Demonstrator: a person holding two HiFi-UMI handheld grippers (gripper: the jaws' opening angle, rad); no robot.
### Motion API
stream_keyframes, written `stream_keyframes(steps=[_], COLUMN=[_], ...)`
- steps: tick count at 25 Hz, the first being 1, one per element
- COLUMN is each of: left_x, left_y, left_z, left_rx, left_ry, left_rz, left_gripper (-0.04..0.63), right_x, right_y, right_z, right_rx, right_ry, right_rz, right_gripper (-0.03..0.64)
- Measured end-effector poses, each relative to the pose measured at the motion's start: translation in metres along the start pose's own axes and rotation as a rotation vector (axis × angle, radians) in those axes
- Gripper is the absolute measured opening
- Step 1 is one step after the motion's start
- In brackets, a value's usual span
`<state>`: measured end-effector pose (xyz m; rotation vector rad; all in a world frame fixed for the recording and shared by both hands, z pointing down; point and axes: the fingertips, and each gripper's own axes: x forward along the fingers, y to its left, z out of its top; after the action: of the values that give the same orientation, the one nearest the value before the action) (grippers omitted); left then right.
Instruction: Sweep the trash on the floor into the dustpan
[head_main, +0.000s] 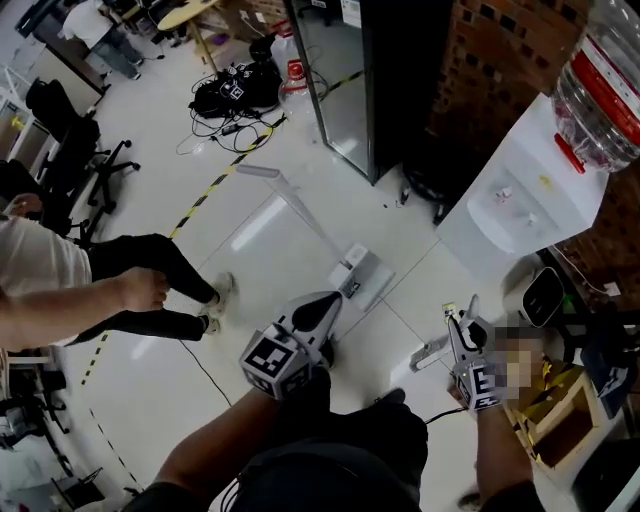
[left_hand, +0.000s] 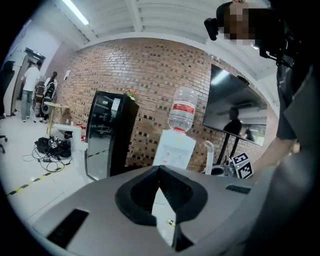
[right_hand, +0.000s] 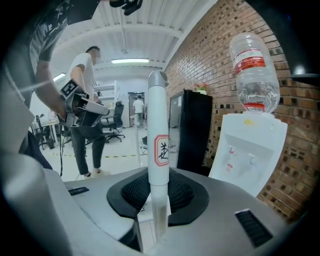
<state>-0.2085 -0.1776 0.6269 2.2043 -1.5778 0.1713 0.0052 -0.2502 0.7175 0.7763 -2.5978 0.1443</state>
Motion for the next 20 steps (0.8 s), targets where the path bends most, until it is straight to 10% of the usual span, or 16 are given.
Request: stream_keyframes(steps=[20], left_x=[-0.013], left_y=[0.13], left_z=[-0.008], left_rx=[-0.078], left_ry=[0.022], left_rz=[0.011], left_gripper=[0.006], right_x=[0.164], right_y=[0.08], right_z=[0.068], right_rx=[-0.064], right_ry=[0.002], right_rz=[0.16], right_gripper=[0.087])
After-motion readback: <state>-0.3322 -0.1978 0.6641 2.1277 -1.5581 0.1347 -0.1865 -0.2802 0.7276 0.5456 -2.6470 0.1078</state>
